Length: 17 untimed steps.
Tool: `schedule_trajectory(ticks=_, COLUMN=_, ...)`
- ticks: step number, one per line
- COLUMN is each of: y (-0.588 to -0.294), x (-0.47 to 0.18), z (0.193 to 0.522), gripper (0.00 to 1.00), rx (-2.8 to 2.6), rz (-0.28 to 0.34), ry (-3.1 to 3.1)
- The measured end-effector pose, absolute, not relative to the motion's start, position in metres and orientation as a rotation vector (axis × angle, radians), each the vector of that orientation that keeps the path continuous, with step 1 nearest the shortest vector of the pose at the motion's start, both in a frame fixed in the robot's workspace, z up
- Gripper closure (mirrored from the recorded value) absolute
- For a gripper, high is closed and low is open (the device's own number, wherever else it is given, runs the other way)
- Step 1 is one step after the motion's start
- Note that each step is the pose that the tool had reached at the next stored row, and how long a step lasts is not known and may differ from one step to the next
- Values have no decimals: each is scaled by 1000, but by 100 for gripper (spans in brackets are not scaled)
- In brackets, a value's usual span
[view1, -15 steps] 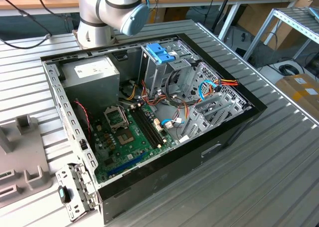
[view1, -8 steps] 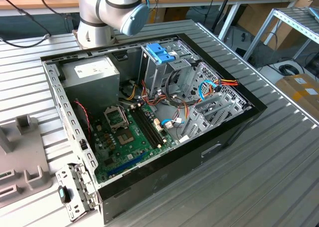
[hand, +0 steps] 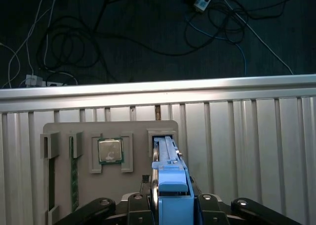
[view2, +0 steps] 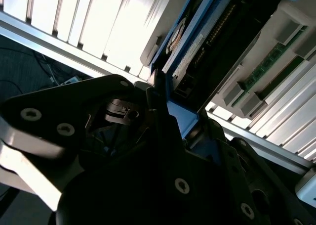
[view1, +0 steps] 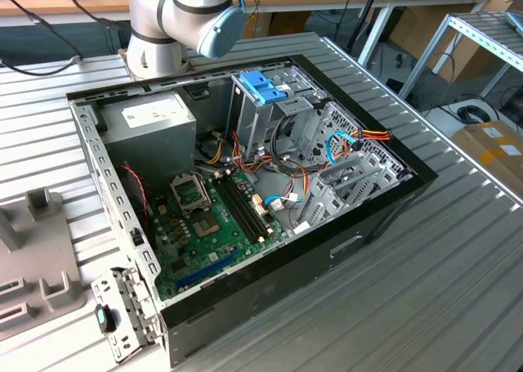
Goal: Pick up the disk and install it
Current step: 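Pick up the disk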
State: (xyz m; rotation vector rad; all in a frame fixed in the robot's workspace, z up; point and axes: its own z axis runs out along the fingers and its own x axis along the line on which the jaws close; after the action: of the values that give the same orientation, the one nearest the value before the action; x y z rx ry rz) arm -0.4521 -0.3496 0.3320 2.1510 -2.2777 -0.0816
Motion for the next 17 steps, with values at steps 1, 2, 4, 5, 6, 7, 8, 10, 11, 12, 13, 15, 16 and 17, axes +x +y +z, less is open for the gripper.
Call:
schedule_trajectory(ticks=1, y=-350, x=-452, z=333, gripper=63, rx=2151, rz=-82, ry=-2278)
schedule_trajectory(ticks=2, y=-350, x=-452, z=334, gripper=63, rx=2151, rz=-82, ry=-2278)
schedule_trajectory(ticks=4, y=-350, x=-452, z=336, gripper=63, rx=2151, rz=-82, ry=-2278)
schedule_trajectory(ticks=5, y=-350, x=-452, z=336, gripper=63, rx=2151, rz=-82, ry=-2278)
schedule_trajectory(ticks=6, y=-350, x=-452, z=337, gripper=63, rx=2151, rz=-82, ry=-2278)
schedule_trajectory(ticks=7, y=-350, x=-452, z=338, gripper=63, rx=2151, rz=-82, ry=-2278)
schedule_trajectory(ticks=8, y=-350, x=-452, z=340, gripper=63, rx=2151, rz=-82, ry=-2278)
schedule_trajectory(ticks=10, y=-350, x=-452, z=342, gripper=63, rx=2151, rz=-83, ry=-2278)
schedule_trajectory(ticks=11, y=-350, x=-452, z=343, gripper=63, rx=2152, rz=-83, ry=-2278)
schedule_trajectory(ticks=12, y=-350, x=-452, z=345, gripper=63, rx=2152, rz=-83, ry=-2278)
schedule_trajectory(ticks=13, y=-350, x=-452, z=346, gripper=63, rx=2152, rz=-83, ry=-2278)
schedule_trajectory(ticks=15, y=-350, x=-452, z=348, gripper=63, rx=2152, rz=-84, ry=-2279)
schedule_trajectory(ticks=16, y=-350, x=-452, z=349, gripper=63, rx=2152, rz=-84, ry=-2279)
schedule_trajectory(ticks=17, y=-350, x=-452, z=350, gripper=63, rx=2152, rz=-85, ry=-2279)
